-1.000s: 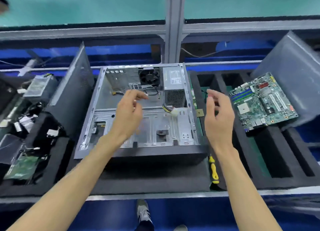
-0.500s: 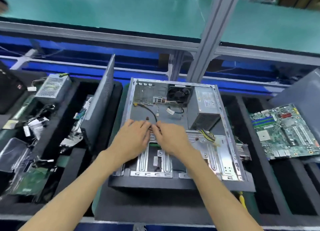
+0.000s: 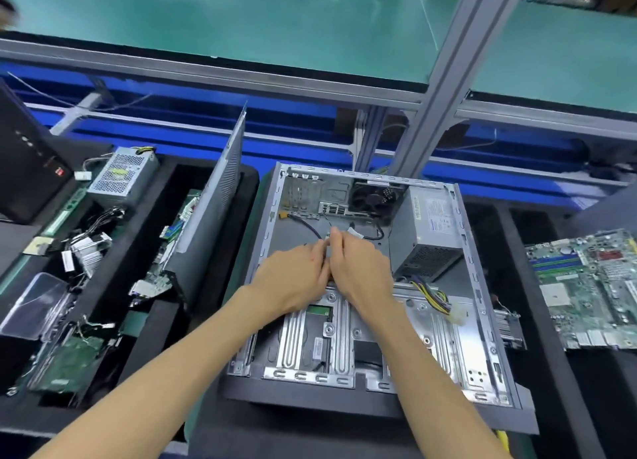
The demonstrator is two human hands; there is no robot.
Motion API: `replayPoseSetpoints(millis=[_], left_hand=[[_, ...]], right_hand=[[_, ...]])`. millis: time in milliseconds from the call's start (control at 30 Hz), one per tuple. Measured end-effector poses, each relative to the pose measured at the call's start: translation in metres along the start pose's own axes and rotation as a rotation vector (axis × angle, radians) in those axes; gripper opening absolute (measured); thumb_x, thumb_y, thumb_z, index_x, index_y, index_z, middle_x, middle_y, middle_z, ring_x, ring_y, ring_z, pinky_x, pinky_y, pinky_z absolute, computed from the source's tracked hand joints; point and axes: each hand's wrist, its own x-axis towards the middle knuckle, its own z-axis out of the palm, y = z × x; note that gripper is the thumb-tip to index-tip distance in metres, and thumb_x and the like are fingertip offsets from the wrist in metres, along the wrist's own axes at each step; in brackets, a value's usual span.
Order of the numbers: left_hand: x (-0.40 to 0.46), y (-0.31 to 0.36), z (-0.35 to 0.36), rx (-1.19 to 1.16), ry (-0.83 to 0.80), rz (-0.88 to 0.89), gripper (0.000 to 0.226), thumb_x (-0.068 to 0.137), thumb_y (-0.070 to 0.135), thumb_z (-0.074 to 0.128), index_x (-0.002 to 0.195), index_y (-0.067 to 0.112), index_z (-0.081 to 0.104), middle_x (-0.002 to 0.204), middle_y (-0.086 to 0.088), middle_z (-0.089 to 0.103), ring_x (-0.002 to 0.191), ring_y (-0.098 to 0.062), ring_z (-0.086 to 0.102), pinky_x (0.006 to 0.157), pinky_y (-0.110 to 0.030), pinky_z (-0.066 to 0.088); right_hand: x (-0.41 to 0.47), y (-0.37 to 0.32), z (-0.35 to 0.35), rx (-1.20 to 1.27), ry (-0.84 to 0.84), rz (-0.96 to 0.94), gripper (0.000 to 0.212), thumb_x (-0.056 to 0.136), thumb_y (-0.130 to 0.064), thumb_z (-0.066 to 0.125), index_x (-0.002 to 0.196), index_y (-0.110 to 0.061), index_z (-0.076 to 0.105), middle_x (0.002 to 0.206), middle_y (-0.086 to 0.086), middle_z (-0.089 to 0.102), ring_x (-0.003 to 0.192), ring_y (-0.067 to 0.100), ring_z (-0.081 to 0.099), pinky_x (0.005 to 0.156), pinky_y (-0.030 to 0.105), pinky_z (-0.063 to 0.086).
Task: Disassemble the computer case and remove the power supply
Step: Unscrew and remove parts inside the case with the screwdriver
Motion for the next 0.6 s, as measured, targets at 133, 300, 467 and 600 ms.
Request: replayPoseSetpoints(millis=[133, 300, 467, 600], left_hand=[[0.010, 0.001, -0.004, 0.084, -0.159, -0.077, 0.060, 0.093, 0.058, 0.006, 0.072, 0.021, 0.048, 0.069, 0.007, 0.052, 0.059, -0.017, 0.053, 0.058, -0.034, 0.038], [0.030, -0.004, -0.010, 0.080, -0.464, -0.148, 0.047, 0.101, 0.041, 0.024, 0.068, 0.020, 0.049, 0.083, -0.007, 0.063, 0.072, -0.022, 0.053, 0.072, -0.037, 0.039], [0.046, 0.000, -0.009, -0.065, -0.615, -0.134, 0.039, 0.098, 0.031, 0.031, 0.117, 0.013, 0.061, 0.124, -0.012, 0.065, 0.099, -0.026, 0.058, 0.087, -0.040, 0.047], [0.027, -0.001, -0.001, 0.092, -0.258, -0.065, 0.039, 0.094, 0.036, 0.026, 0.076, 0.016, 0.055, 0.074, -0.006, 0.064, 0.061, -0.022, 0.056, 0.057, -0.034, 0.037]], right_hand=[[0.000, 0.000, -0.004, 0.121, 0.066, 0.035, 0.061, 0.104, -0.051, 0.017, 0.094, -0.022, 0.070, 0.082, -0.001, 0.065, 0.074, 0.023, 0.057, 0.067, 0.036, 0.040], [0.000, 0.002, -0.004, 0.106, 0.042, 0.020, 0.058, 0.107, -0.049, 0.021, 0.092, -0.021, 0.070, 0.077, -0.002, 0.061, 0.068, 0.021, 0.051, 0.063, 0.034, 0.033], [0.001, 0.004, -0.002, 0.092, 0.024, -0.001, 0.058, 0.107, -0.049, 0.021, 0.087, -0.021, 0.069, 0.073, 0.001, 0.061, 0.070, 0.027, 0.059, 0.063, 0.034, 0.033], [0.000, 0.004, -0.001, 0.100, 0.038, -0.009, 0.060, 0.106, -0.049, 0.021, 0.092, -0.020, 0.072, 0.085, 0.006, 0.072, 0.079, 0.030, 0.065, 0.066, 0.035, 0.033]])
